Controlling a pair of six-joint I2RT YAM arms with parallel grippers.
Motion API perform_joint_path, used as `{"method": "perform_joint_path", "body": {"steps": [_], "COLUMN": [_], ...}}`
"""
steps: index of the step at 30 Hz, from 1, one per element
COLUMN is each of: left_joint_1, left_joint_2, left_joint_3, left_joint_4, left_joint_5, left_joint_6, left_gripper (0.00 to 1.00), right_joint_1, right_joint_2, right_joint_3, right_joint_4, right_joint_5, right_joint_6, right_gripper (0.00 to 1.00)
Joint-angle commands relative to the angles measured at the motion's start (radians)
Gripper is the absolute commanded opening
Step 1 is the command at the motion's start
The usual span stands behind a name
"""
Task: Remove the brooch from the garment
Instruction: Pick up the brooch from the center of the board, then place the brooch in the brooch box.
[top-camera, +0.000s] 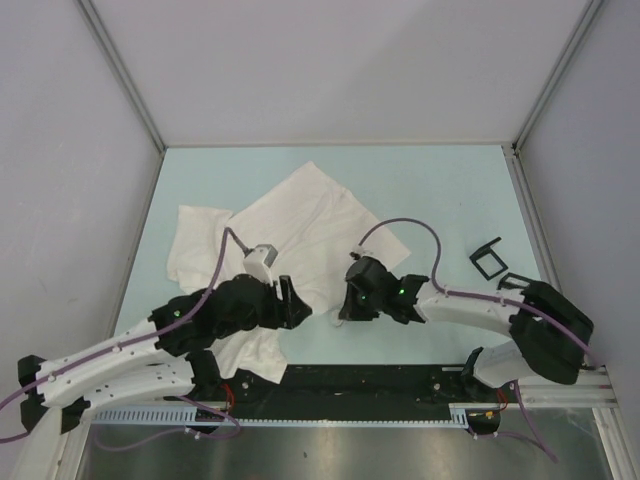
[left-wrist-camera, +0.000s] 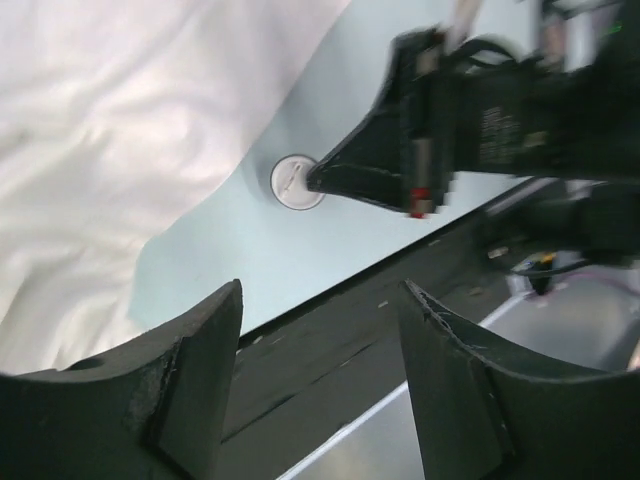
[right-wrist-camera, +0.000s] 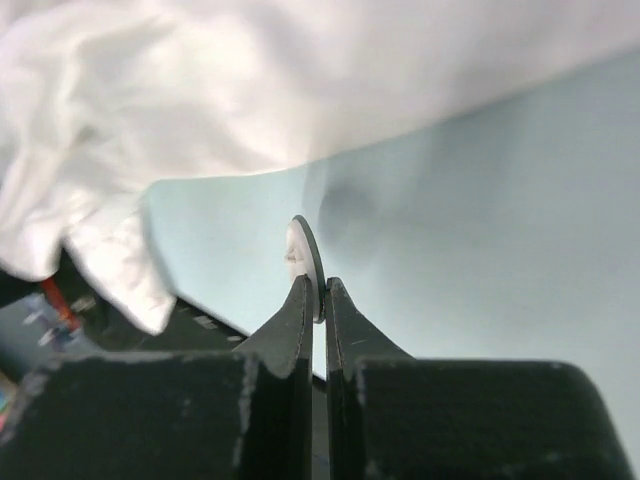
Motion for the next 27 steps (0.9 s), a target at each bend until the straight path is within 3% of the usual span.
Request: {"method": "perform_joint_path", "body": {"steps": [1,7,15,20,27], "left_joint_1": [0.008,0.043,0.123,0.155,0.196], "left_joint_2": [0.033,0.082,0.113,0.087,0.058], "left_joint_3": [0.163,0.259,0.312,0.296,0.205], "left_joint_4": [0.017,0.124,0.163,0.158,0.252], "left_joint_5": [-0.011,0.081,0.234,0.270,0.357], "left_joint_6": [0.193,0.330,0.419,0.439,0.402], "left_gripper": [0.68,0.71,0.72,0.73,0.73], "right_joint_1": [-0.066,-0.278,-0.487,-0.612,-0.838], "right_joint_2": [-0.154,-0.183,0.013,0.053,-0.002], "right_joint_3": [0.067,0.265,0.386,0.352,0.345], "right_joint_4": [-0.454,-0.817,-0.994,-0.920,-0.766], "right_joint_5": [0.372,0.670,0.957,0.980,0.772], "right_joint_6": [-0.083,-0.182,-0.295,-0.328,-0.400], "right_gripper": [0.00,0.00,0.00,0.00,0.00]}}
